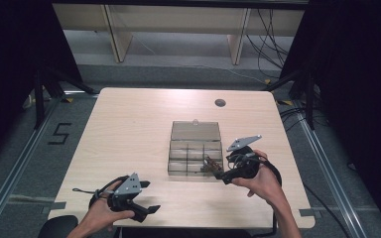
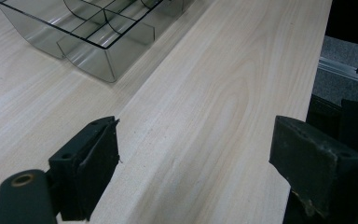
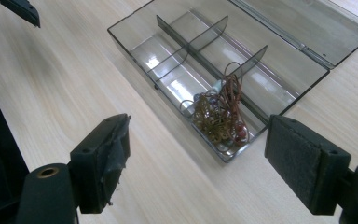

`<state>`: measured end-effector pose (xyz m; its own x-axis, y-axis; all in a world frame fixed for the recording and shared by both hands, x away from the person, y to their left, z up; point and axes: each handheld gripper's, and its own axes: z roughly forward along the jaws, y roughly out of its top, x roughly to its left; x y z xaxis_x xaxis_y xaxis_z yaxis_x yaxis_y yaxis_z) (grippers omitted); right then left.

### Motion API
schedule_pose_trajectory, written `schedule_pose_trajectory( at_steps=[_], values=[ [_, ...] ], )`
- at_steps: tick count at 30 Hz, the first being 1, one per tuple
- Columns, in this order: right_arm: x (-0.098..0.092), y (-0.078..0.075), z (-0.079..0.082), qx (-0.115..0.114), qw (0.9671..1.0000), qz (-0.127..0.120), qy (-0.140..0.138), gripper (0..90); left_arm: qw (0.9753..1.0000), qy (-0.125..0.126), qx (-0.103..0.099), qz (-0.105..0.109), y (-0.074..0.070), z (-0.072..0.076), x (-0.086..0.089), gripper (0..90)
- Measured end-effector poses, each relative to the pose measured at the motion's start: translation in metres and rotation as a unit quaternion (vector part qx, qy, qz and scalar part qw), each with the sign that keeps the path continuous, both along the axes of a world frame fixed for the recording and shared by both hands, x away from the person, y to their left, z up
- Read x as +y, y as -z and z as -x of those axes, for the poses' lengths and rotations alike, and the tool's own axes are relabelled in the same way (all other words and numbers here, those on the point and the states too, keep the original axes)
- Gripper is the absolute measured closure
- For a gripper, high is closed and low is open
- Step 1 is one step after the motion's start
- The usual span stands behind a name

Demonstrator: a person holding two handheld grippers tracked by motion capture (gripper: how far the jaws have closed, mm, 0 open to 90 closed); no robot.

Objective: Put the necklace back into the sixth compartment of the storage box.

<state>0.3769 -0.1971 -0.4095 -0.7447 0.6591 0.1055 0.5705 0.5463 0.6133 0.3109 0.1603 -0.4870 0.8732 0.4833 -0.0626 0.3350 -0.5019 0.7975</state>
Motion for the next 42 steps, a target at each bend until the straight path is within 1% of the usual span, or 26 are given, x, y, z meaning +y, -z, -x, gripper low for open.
schedule_pose_trajectory(
  at_steps=[1, 2, 4, 5, 6, 9, 11, 12, 14, 16, 17, 18, 20, 21, 22, 23, 26, 28, 30, 32, 33, 34, 37, 38, 41, 42],
  values=[
    [0.0, 0.003, 0.001, -0.015, 0.9998, -0.01, -0.002, 23.1, 1.0, 0.0, 0.0, 0.0, 0.0, 0.0, 0.0, 15.1],
    [0.0, 0.002, 0.001, -0.017, 0.9998, -0.008, -0.002, 23.0, 1.0, -0.001, 0.001, 0.001, 0.0, 0.0, 0.0, 15.1],
    [0.0, 0.0, 0.003, -0.002, 0.9999, -0.012, -0.006, 22.6, 1.0, 0.0, 0.004, 0.002, 0.0, 0.0, 0.0, 15.1],
    [0.0, 0.0, 0.005, -0.005, 0.9999, -0.016, 0.001, 22.2, 1.0, 0.003, -0.004, 0.003, -0.001, 0.0, 0.0, 15.1],
    [-0.002, 0.001, 0.004, -0.019, 0.9997, -0.011, -0.012, 21.7, 1.0, 0.004, -0.004, 0.004, -0.001, 0.0, 0.0, 15.1],
    [-0.002, 0.003, 0.007, -0.01, 0.9996, -0.026, -0.005, 21.1, 1.0, 0.003, -0.004, 0.003, -0.001, 0.0, 0.0, 15.1],
    [-0.003, 0.004, 0.008, -0.003, 0.9997, -0.024, -0.006, 20.5, 1.0, 0.006, -0.005, -0.001, -0.001, 0.0, 0.0, 15.1],
    [-0.003, 0.006, 0.009, -0.009, 0.9996, -0.028, -0.005, 20.2, 1.0, 0.006, -0.005, 0.0, -0.001, 0.0, 0.0, 15.1],
    [-0.004, 0.007, 0.01, -0.007, 0.9996, -0.028, 0.002, 18.5, 1.0, 0.006, -0.005, -0.001, -0.001, 0.0, 0.0, 15.1],
    [-0.006, 0.009, 0.009, -0.019, 0.9994, -0.029, -0.008, 17.7, 1.0, 0.004, -0.004, 0.005, -0.001, 0.0, 0.0, 15.1],
    [-0.005, 0.009, 0.011, -0.021, 0.9991, -0.035, 0.004, 17.5, 1.0, 0.004, -0.003, 0.006, -0.001, 0.0, 0.0, 15.1],
    [-0.006, 0.01, 0.011, -0.026, 0.9989, -0.039, -0.006, 17.4, 1.0, -0.005, 0.002, 0.007, -0.001, 0.001, 0.0, 15.1],
    [-0.006, 0.009, 0.014, -0.01, 0.9992, -0.037, -0.004, 17.5, 0.9999, -0.003, 0.003, 0.011, 0.0, 0.0, 0.0, 15.0],
    [-0.006, 0.012, 0.013, -0.023, 0.9986, -0.047, -0.008, 17.5, 0.9999, -0.005, 0.003, 0.009, -0.001, 0.001, 0.0, 15.1],
    [-0.007, 0.011, 0.015, -0.013, 0.999, -0.043, -0.004, 17.5, 0.9999, -0.001, 0.003, 0.011, 0.0, 0.0, 0.0, 15.1],
    [-0.007, 0.011, 0.015, -0.02, 0.999, -0.04, -0.005, 17.5, 1.0, 0.001, -0.001, 0.006, -0.001, 0.0, 0.0, 15.1],
    [-0.007, 0.011, 0.018, -0.01, 0.9992, -0.038, -0.002, 17.5, 1.0, 0.003, 0.001, 0.002, -0.002, 0.001, 0.0, 15.0],
    [-0.007, 0.014, 0.019, -0.021, 0.9989, -0.042, -0.001, 17.5, 1.0, 0.001, 0.0, 0.007, -0.001, 0.002, -0.001, 15.1],
    [-0.007, 0.014, 0.021, -0.015, 0.9986, -0.051, -0.002, 17.5, 1.0, 0.004, 0.0, 0.002, -0.002, 0.001, 0.0, 15.1],
    [-0.008, 0.012, 0.022, -0.011, 0.999, -0.043, -0.005, 17.4, 1.0, 0.004, -0.001, 0.001, -0.002, 0.001, 0.0, 15.1],
    [-0.008, 0.012, 0.022, -0.018, 0.9988, -0.045, -0.007, 17.3, 1.0, 0.004, -0.001, 0.001, -0.002, 0.001, 0.0, 15.1],
    [-0.008, 0.011, 0.023, -0.013, 0.9988, -0.046, -0.006, 17.2, 1.0, 0.004, -0.001, 0.001, -0.002, 0.001, 0.0, 15.1],
    [-0.007, 0.014, 0.024, -0.027, 0.9981, -0.055, -0.007, 17.1, 1.0, 0.004, -0.001, 0.001, -0.002, 0.001, 0.0, 15.1],
    [-0.008, 0.012, 0.025, -0.02, 0.9985, -0.05, -0.009, 17.1, 1.0, 0.005, -0.004, -0.004, -0.002, 0.001, 0.0, 15.1],
    [-0.009, 0.013, 0.028, -0.016, 0.9984, -0.053, -0.011, 17.1, 1.0, 0.003, 0.001, 0.003, -0.002, 0.001, 0.0, 15.1],
    [-0.008, 0.016, 0.028, -0.026, 0.9974, -0.066, -0.005, 17.0, 1.0, 0.004, -0.002, 0.0, -0.002, 0.001, 0.0, 15.1]
  ],
)
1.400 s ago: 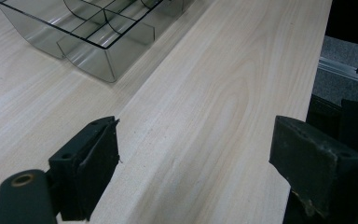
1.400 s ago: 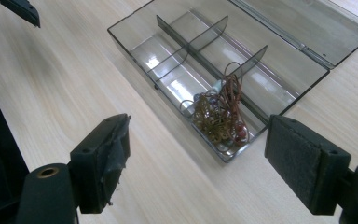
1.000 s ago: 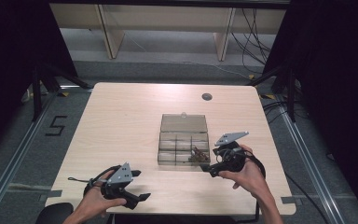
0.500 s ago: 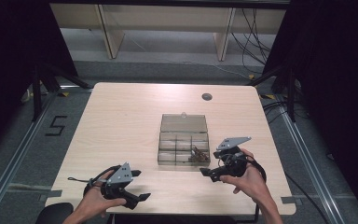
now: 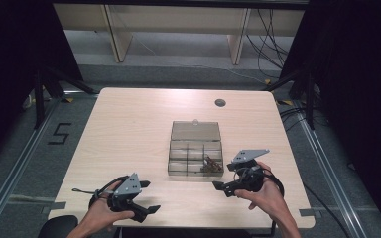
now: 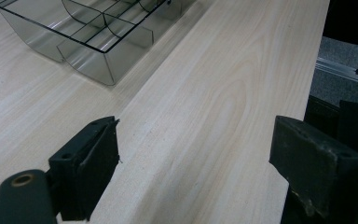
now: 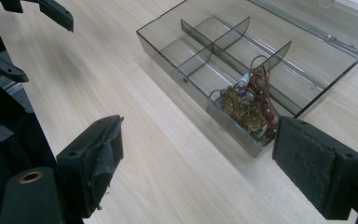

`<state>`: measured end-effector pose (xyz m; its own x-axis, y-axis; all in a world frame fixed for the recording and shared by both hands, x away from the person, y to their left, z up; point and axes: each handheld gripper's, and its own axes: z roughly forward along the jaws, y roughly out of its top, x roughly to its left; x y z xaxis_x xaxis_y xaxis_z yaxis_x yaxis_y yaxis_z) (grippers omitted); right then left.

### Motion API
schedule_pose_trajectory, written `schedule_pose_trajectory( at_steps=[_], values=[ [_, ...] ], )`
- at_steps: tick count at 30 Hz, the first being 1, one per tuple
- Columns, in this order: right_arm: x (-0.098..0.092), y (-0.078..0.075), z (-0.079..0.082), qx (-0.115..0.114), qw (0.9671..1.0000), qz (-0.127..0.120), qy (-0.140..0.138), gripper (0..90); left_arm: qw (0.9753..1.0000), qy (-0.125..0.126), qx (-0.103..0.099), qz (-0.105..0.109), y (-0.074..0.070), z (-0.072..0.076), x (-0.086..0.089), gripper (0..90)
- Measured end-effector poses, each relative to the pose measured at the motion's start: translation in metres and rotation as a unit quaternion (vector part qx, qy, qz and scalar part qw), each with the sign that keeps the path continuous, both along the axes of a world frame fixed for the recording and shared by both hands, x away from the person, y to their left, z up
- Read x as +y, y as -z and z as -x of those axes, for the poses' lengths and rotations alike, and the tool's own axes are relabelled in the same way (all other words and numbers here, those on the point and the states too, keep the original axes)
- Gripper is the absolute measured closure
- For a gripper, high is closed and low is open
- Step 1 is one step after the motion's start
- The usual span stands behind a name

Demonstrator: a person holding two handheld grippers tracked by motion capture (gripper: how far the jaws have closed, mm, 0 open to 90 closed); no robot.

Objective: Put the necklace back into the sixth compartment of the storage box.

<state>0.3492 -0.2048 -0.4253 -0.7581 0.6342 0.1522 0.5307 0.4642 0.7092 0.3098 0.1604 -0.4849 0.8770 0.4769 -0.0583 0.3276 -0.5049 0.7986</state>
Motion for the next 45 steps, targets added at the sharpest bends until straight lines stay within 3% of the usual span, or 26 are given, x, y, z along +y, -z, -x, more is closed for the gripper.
schedule_pose_trajectory(
  at_steps=[1, 3, 8, 10, 12, 13, 15, 16, 18, 19, 20, 22, 26, 27, 38, 44, 45],
  values=[
    [-0.001, -0.002, 0.001, 0.009, 0.9998, 0.015, -0.005, 17.0, 1.0, 0.001, -0.004, -0.006, 0.0, -0.001, 0.0, 15.1],
    [0.0, 0.002, 0.002, 0.008, 1.0, 0.004, 0.002, 17.0, 1.0, -0.002, 0.001, 0.008, 0.0, 0.001, -0.001, 15.1],
    [-0.003, 0.003, 0.003, 0.007, 0.9999, 0.008, -0.003, 17.0, 1.0, -0.001, -0.003, -0.002, 0.0, 0.0, 0.0, 15.1],
    [-0.003, 0.004, 0.004, 0.005, 0.9999, 0.011, -0.01, 17.0, 1.0, -0.001, 0.0, 0.001, 0.0, 0.0, 0.0, 15.1],
    [-0.002, 0.007, 0.005, -0.001, 1.0, 0.002, 0.002, 17.1, 1.0, -0.002, 0.002, 0.007, 0.001, 0.0, 0.0, 15.1],
    [-0.003, 0.005, 0.006, 0.014, 0.9998, 0.011, -0.001, 17.0, 1.0, -0.004, 0.0, 0.003, 0.0, 0.0, 0.0, 15.1],
    [-0.002, 0.007, 0.008, 0.014, 0.9999, 0.003, 0.006, 17.0, 1.0, -0.002, 0.003, 0.005, 0.001, 0.0, 0.0, 15.1],
    [-0.003, 0.007, 0.008, 0.02, 0.9997, 0.011, 0.002, 17.0, 1.0, -0.004, 0.002, 0.008, 0.001, 0.001, -0.001, 15.0],
    [-0.001, 0.011, 0.009, 0.011, 0.9999, -0.003, 0.005, 17.1, 1.0, -0.005, 0.001, 0.007, 0.001, 0.001, -0.001, 15.1],
    [-0.003, 0.011, 0.008, 0.011, 0.9999, 0.011, -0.005, 17.0, 1.0, -0.005, 0.002, 0.006, 0.001, 0.001, -0.001, 15.1],
    [-0.001, 0.013, 0.009, 0.005, 1.0, -0.002, 0.001, 17.0, 1.0, -0.001, -0.001, 0.005, 0.001, 0.0, -0.001, 15.1],
    [-0.002, 0.012, 0.01, 0.014, 0.9998, 0.011, 0.0, 17.0, 1.0, 0.0, -0.002, 0.004, 0.001, 0.0, -0.001, 15.0],
    [-0.003, 0.016, 0.012, 0.006, 0.9999, -0.004, 0.009, 17.0, 1.0, -0.004, 0.0, 0.003, 0.001, 0.0, 0.0, 15.1],
    [-0.005, 0.015, 0.012, 0.009, 0.9999, 0.004, 0.008, 16.9, 1.0, 0.001, -0.004, 0.001, 0.001, -0.001, 0.0, 15.1],
    [-0.01, 0.026, 0.015, 0.004, 0.9999, 0.002, 0.009, 16.9, 1.0, -0.004, 0.002, 0.006, 0.002, 0.0, -0.001, 15.1],
    [-0.01, 0.03, 0.018, 0.014, 0.9998, 0.0, 0.011, 16.9, 1.0, -0.006, 0.003, 0.005, 0.002, 0.001, -0.002, 15.1],
    [-0.011, 0.031, 0.016, 0.005, 1.0, 0.002, 0.003, 16.9, 1.0, -0.006, 0.002, 0.004, 0.002, 0.001, -0.002, 15.1]
  ],
)
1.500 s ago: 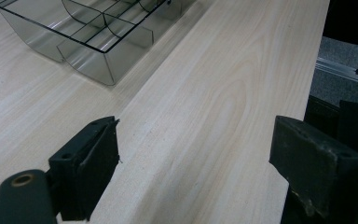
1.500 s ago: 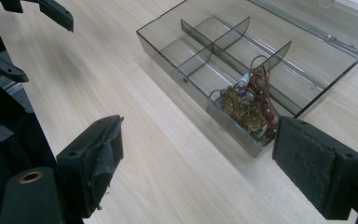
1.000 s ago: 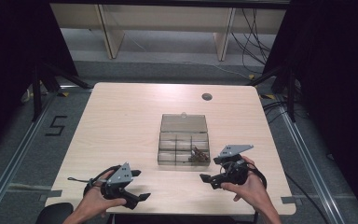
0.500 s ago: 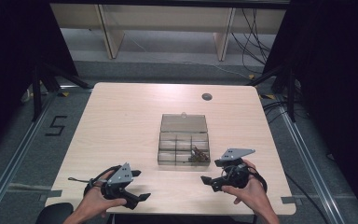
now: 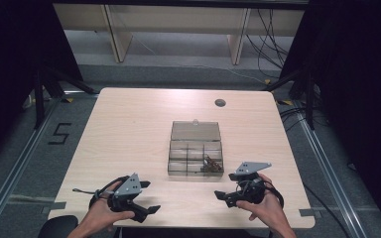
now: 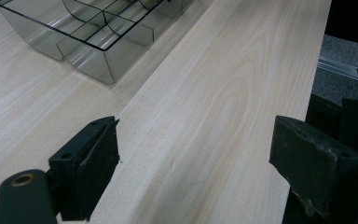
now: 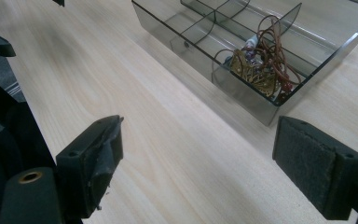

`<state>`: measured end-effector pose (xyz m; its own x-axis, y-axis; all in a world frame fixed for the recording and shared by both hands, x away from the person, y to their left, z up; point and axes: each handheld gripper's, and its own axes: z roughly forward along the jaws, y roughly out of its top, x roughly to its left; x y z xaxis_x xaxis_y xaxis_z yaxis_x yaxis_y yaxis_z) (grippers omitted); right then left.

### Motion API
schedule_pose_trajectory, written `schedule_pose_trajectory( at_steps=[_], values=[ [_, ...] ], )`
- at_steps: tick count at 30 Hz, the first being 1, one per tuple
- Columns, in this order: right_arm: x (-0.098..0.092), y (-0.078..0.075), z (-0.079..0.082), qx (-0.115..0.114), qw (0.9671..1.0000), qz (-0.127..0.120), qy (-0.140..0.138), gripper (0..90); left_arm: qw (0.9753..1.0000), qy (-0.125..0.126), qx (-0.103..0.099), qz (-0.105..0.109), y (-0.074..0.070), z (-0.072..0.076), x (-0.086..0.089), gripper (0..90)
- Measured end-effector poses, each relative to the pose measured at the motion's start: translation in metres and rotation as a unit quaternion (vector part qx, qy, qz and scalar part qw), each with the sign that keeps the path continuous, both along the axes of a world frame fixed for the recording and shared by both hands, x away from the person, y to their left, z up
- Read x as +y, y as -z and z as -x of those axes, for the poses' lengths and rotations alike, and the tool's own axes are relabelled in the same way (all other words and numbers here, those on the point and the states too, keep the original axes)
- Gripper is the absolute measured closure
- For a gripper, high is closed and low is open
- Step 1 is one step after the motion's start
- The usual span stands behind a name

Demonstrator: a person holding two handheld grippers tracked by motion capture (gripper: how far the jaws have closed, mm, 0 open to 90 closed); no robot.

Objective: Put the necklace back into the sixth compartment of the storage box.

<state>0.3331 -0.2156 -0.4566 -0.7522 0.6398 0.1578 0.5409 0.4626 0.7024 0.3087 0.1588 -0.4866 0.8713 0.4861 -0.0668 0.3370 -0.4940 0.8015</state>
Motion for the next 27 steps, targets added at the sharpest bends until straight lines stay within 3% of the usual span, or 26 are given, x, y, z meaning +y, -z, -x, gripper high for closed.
schedule_pose_trajectory(
  at_steps=[12, 14, 17, 22, 27],
  values=[
    [-0.004, 0.008, 0.003, 0.0, 1.0, 0.0, 0.009, 16.9, 1.0, 0.0, -0.001, 0.001, 0.0, 0.0, 0.0, 15.1],
    [-0.005, 0.009, 0.005, 0.01, 0.9998, 0.0, 0.015, 16.9, 1.0, 0.002, -0.003, 0.0, 0.0, 0.0, 0.0, 15.0],
    [-0.006, 0.01, 0.005, 0.001, 1.0, -0.002, 0.007, 16.9, 1.0, 0.008, -0.004, 0.001, 0.0, -0.001, 0.0, 15.0],
    [-0.006, 0.011, 0.008, 0.009, 0.9998, -0.004, 0.015, 16.9, 0.9999, 0.009, -0.004, 0.003, 0.0, -0.001, 0.0, 15.1],
    [-0.007, 0.013, 0.009, 0.003, 0.9998, -0.002, 0.02, 16.9, 0.9999, 0.01, -0.004, 0.002, 0.0, -0.001, 0.0, 15.0]
  ],
)
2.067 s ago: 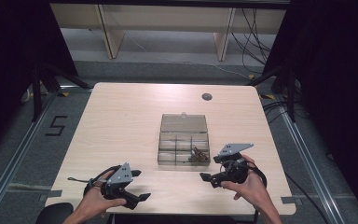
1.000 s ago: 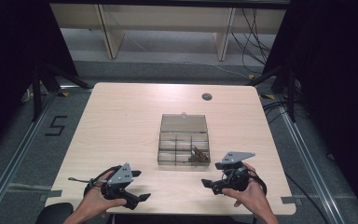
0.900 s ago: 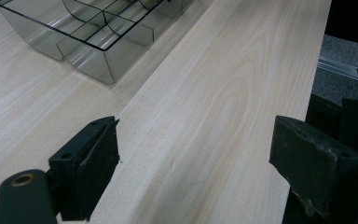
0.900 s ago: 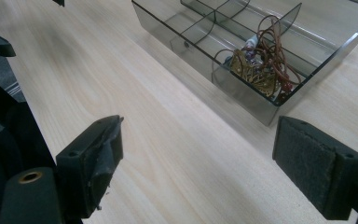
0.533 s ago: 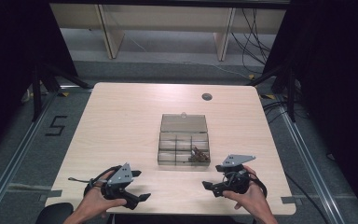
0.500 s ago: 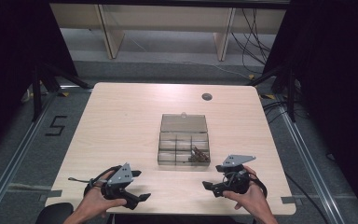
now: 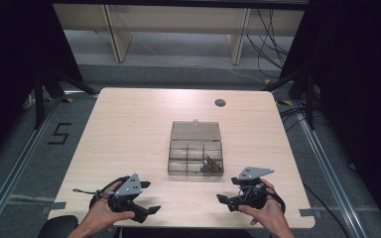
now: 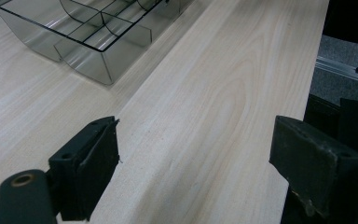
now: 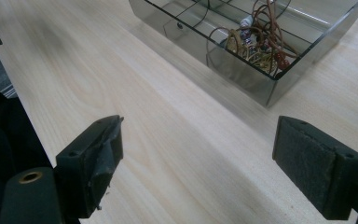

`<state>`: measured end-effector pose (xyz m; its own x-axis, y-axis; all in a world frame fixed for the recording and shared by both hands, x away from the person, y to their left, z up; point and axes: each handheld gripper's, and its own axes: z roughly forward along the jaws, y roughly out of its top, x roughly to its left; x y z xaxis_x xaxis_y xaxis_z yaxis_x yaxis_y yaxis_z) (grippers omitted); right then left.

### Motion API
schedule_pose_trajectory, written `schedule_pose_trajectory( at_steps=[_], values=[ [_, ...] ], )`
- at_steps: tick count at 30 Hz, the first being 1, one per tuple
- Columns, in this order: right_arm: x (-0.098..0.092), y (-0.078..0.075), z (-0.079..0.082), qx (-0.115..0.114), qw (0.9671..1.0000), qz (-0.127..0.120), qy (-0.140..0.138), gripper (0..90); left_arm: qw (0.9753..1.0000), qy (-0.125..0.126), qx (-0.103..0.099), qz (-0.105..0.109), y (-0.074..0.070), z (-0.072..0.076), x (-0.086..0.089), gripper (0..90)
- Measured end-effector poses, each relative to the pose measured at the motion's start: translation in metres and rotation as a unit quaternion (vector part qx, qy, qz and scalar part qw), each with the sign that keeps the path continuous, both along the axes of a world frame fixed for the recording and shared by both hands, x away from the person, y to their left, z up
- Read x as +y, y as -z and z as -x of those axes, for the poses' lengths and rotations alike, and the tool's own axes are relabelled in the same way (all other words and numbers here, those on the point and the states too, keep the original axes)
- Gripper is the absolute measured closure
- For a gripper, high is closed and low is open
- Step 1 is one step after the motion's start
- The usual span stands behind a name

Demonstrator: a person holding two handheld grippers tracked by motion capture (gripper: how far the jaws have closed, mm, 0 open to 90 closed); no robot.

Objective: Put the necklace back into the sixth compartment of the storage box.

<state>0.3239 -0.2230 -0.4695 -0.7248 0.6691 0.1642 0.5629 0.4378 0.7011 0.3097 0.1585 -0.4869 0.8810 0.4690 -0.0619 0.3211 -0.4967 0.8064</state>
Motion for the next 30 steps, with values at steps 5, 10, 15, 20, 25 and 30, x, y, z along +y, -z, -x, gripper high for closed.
schedule_pose_trajectory(
  at_steps=[5, 10, 15, 20, 25, 30],
  values=[
    [-0.001, 0.002, 0.002, 0.0, 1.0, -0.001, 0.0, 16.9, 1.0, -0.003, -0.001, -0.005, -0.001, 0.001, 0.0, 15.0],
    [-0.003, 0.004, 0.004, 0.004, 1.0, -0.003, 0.004, 16.9, 1.0, -0.005, 0.002, 0.001, -0.002, 0.001, 0.001, 15.0],
    [-0.006, 0.006, 0.006, 0.004, 0.9999, -0.007, 0.013, 16.9, 1.0, 0.001, -0.004, -0.005, -0.001, 0.0, 0.001, 15.0],
    [-0.006, 0.007, 0.008, 0.006, 0.9999, -0.009, 0.009, 16.9, 1.0, -0.001, 0.003, 0.003, 0.0, 0.001, -0.001, 15.0],
    [-0.01, 0.007, 0.006, 0.009, 0.9998, -0.019, 0.002, 16.9, 1.0, -0.004, 0.004, 0.003, 0.0, 0.002, -0.001, 15.0],
    [-0.011, 0.007, 0.008, 0.0, 0.9999, -0.009, 0.013, 16.9, 1.0, 0.005, -0.004, -0.003, -0.001, 0.001, -0.001, 15.0]
  ],
)
